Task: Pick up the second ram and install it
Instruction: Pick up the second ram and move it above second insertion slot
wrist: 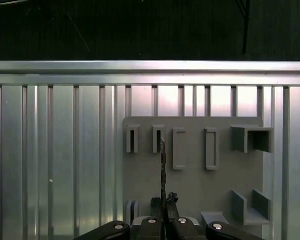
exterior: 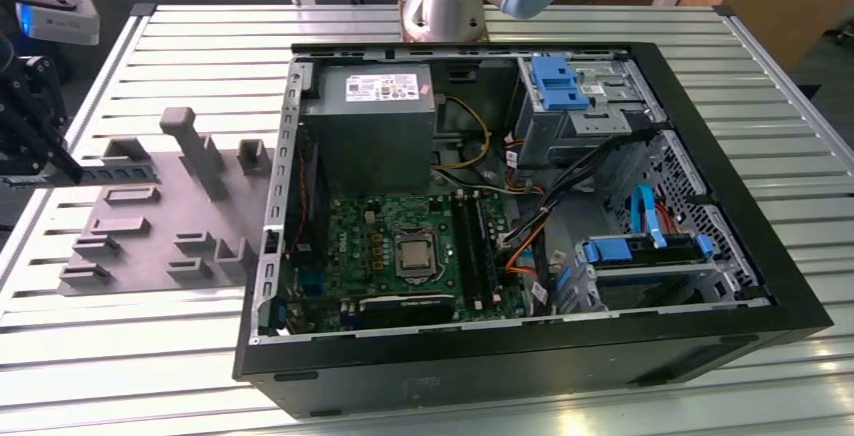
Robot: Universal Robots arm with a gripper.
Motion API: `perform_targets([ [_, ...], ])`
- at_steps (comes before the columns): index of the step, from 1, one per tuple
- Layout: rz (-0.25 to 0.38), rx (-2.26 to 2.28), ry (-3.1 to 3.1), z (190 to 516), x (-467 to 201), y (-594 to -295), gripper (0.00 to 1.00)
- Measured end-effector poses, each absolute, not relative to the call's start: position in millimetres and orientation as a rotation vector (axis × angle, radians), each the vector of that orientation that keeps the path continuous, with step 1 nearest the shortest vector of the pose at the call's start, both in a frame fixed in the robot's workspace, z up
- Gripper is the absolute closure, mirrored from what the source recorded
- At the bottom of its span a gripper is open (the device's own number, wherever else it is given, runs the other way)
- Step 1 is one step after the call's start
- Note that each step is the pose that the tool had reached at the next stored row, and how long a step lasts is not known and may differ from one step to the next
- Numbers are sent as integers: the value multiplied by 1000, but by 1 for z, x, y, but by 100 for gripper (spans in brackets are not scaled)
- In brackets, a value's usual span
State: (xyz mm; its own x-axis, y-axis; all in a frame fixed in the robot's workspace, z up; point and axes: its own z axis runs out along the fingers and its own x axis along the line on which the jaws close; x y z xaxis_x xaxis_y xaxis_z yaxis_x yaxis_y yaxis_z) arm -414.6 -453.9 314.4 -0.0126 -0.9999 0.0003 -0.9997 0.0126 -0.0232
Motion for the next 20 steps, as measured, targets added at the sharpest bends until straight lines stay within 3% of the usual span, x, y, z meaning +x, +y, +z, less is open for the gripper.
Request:
perform_targets([
  [20, -26, -2196, 2224, 332, -415, -454, 86],
])
